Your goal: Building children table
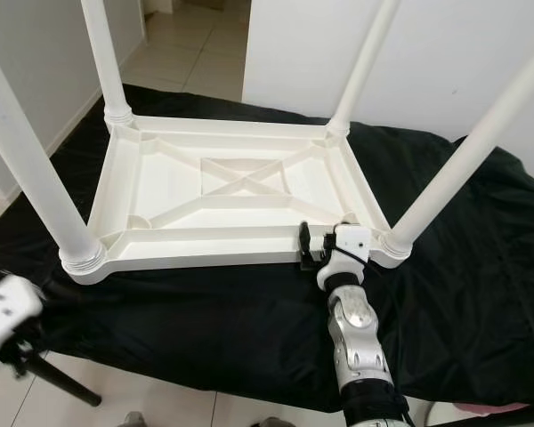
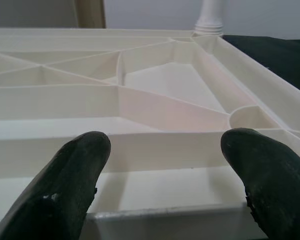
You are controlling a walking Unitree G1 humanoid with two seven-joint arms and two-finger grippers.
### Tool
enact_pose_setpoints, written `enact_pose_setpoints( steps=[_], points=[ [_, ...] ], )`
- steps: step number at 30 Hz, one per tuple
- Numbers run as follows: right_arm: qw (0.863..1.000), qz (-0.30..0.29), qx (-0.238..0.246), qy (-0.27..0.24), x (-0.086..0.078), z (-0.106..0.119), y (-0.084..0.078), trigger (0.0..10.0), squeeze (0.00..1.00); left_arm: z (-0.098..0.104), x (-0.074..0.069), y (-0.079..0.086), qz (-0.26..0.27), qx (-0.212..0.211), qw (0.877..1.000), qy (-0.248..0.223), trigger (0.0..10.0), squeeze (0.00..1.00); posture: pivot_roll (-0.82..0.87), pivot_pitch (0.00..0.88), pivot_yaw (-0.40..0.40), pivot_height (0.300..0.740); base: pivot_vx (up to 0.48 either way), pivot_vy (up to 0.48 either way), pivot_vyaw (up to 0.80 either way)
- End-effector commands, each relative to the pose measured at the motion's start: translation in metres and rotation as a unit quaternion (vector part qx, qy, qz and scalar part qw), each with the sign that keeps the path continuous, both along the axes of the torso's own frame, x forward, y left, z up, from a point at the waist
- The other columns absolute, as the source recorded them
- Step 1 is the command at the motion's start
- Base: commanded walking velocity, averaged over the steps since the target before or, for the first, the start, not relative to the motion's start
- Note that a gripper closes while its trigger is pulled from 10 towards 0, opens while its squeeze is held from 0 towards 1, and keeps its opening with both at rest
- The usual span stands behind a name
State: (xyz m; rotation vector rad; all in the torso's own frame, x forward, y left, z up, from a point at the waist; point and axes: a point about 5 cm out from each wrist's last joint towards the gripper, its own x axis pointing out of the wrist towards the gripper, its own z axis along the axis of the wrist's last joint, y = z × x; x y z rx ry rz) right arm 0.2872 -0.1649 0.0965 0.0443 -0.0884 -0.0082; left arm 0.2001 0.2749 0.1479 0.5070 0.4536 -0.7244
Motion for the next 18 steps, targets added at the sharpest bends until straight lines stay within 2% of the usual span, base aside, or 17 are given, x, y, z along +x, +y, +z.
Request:
enact_pose_setpoints(
  steps=[1, 2, 4, 5, 6, 10, 12, 14, 16, 17, 18],
  points=[
    [1.0, -0.007, -0.004, -0.002, -0.004, -0.002, -0.002, 10.0, 0.0, 0.004, 0.006, 0.012, 0.018, 0.006, 1.0, -0.007, 10.0, 0.0, 0.08, 0.069, -0.081, 0.74, 0.0, 0.0, 0.0],
    [1.0, -0.007, -0.004, -0.002, -0.004, -0.002, -0.002, 10.0, 0.0, 0.004, 0.006, 0.012, 0.018, 0.006, 1.0, -0.007, 10.0, 0.0, 0.08, 0.069, -0.081, 0.74, 0.0, 0.0, 0.0],
    [1.0, -0.017, 0.005, -0.006, -0.012, -0.003, -0.004, 10.0, 0.0, 0.011, 0.023, 0.027, 0.051, 0.004, 0.998, -0.037, 10.0, 0.0, 0.08, 0.066, -0.079, 0.74, 0.0, 0.0, 0.0],
    [1.0, -0.017, 0.005, -0.006, -0.012, -0.003, -0.004, 10.0, 0.0, 0.011, 0.023, 0.027, 0.051, 0.004, 0.998, -0.037, 10.0, 0.0, 0.08, 0.066, -0.079, 0.74, 0.0, 0.0, 0.0],
    [1.0, -0.024, 0.011, -0.012, -0.018, -0.004, -0.006, 10.0, 0.0, 0.017, 0.033, 0.032, 0.064, 0.007, 0.996, -0.061, 10.0, 0.0, 0.08, 0.066, -0.079, 0.74, 0.0, 0.0, 0.0],
    [0.999, -0.032, 0.017, -0.018, -0.024, -0.004, -0.008, 10.0, 0.0, 0.022, 0.043, 0.037, 0.072, 0.01, 0.994, -0.085, 10.0, 0.0, 0.08, 0.066, -0.079, 0.74, 0.0, 0.0, 0.0],
    [0.999, -0.038, 0.019, -0.025, -0.037, -0.005, -0.01, 10.0, 0.0, 0.035, 0.072, 0.035, 0.111, -0.043, 0.981, -0.154, 10.0, 0.0, 0.05, 0.054, -0.066, 0.74, 0.0, 0.0, 0.0],
    [0.999, -0.038, 0.019, -0.025, -0.037, -0.005, -0.01, 10.0, 0.0, 0.035, 0.072, 0.035, 0.111, -0.043, 0.981, -0.154, 10.0, 0.0, 0.05, 0.054, -0.066, 0.74, 0.0, 0.0, 0.0],
    [0.998, -0.05, 0.014, -0.02, -0.05, -0.007, -0.014, 10.0, 0.0, 0.046, 0.102, 0.028, 0.139, -0.117, 0.964, -0.192, 10.0, 0.0, 0.02, 0.049, -0.056, 0.74, 0.0, 0.0, 0.0],
    [0.998, -0.05, 0.014, -0.02, -0.05, -0.007, -0.014, 10.0, 0.0, 0.046, 0.102, 0.028, 0.139, -0.117, 0.964, -0.192, 10.0, 0.0, 0.02, 0.049, -0.056, 0.74, 0.0, 0.0, 0.0],
    [0.998, -0.055, 0.012, -0.016, -0.054, -0.009, -0.015, 10.0, 0.0, 0.049, 0.111, 0.023, 0.143, -0.139, 0.959, -0.2, 10.0, 0.0, 0.02, 0.049, -0.056, 0.74, 0.0, 0.0, 0.0]
  ],
)
